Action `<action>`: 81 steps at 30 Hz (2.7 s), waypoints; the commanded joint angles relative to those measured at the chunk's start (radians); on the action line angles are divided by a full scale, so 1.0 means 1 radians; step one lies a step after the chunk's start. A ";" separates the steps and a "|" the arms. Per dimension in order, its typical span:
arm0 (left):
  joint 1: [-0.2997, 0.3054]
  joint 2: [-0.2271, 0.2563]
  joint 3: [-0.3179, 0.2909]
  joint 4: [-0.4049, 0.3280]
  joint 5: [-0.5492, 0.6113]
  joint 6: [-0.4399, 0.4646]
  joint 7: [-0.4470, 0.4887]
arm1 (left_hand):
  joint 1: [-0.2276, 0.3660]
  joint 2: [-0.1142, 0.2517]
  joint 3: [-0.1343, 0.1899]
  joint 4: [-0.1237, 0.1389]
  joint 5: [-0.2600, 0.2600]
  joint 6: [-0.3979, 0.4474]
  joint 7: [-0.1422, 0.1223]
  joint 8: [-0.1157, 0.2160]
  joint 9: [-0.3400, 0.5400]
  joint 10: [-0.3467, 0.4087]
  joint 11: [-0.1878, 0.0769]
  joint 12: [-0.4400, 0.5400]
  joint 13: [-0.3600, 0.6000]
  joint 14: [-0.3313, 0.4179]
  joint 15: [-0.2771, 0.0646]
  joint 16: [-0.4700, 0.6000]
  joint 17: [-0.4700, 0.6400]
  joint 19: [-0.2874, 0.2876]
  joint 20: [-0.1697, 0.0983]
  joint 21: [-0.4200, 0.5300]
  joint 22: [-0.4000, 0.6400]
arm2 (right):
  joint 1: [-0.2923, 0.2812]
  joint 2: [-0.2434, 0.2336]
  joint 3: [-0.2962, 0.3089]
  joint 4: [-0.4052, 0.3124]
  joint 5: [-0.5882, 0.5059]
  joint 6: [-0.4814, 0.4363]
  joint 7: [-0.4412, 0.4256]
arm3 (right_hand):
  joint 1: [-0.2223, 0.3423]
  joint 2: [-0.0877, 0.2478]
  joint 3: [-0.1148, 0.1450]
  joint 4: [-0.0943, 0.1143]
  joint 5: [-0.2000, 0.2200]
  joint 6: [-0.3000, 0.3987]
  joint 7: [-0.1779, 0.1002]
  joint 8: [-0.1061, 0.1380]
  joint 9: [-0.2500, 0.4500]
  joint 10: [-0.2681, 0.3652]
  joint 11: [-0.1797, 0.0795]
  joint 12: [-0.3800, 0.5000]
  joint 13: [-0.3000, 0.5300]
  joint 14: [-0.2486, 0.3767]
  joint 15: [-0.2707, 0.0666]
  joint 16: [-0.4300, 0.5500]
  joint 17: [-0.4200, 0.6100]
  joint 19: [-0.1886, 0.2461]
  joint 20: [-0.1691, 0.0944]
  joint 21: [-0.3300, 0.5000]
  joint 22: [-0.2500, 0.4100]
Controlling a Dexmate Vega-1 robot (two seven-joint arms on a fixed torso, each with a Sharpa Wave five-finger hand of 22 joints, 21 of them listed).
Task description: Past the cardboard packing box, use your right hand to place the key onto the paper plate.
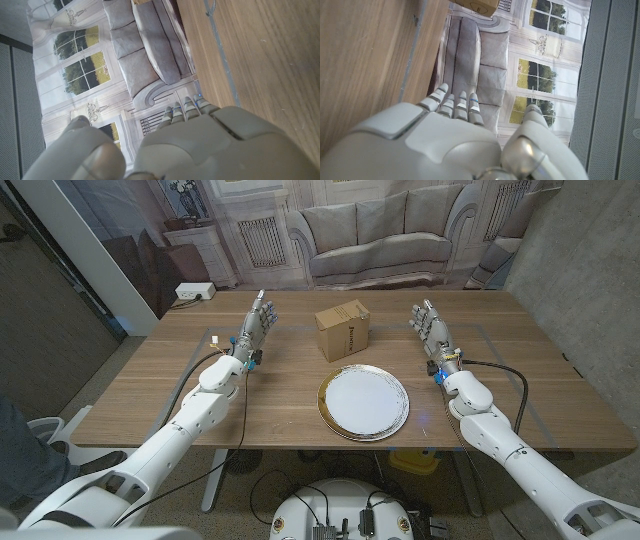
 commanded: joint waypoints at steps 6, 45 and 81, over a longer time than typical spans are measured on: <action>-0.014 -0.023 0.005 0.041 0.002 -0.018 0.000 | 0.008 0.008 0.002 -0.007 0.005 0.006 0.003 0.002 0.004 0.009 -0.002 0.004 0.003 0.007 0.001 0.003 0.002 0.008 -0.007 0.006 0.004 | 0.009 -0.004 -0.015 0.001 -0.070 0.040 -0.025 | 0.023 0.003 0.006 -0.012 0.006 0.018 -0.006 0.012 -0.001 0.018 -0.005 0.008 0.001 0.019 -0.003 0.003 0.001 0.015 -0.014 0.003 0.002; -0.001 0.003 0.008 -0.012 0.019 0.034 0.044 | 0.024 0.021 0.004 -0.013 0.006 0.019 0.002 0.002 0.004 0.018 -0.006 0.003 0.003 0.015 0.000 0.001 0.002 0.009 -0.005 0.005 0.004 | -0.062 -0.015 0.006 -0.028 -0.259 0.148 -0.178 | 0.126 0.025 0.036 -0.071 0.004 0.092 -0.093 0.030 0.005 0.085 -0.047 0.029 0.000 0.080 -0.027 0.004 0.001 0.065 -0.020 0.004 0.003; 0.005 -0.008 0.013 -0.004 0.021 0.034 0.055 | 0.034 0.029 0.001 -0.017 0.005 0.028 -0.001 -0.001 0.004 0.021 -0.006 0.000 0.004 0.020 -0.002 -0.002 0.003 0.003 0.007 0.002 0.005 | -0.082 -0.002 0.017 -0.024 -0.465 0.199 -0.340 | 0.417 0.007 0.100 -0.121 0.017 0.232 -0.201 0.069 0.011 0.167 -0.148 0.054 0.001 0.160 -0.052 0.000 0.001 0.115 -0.012 -0.004 0.002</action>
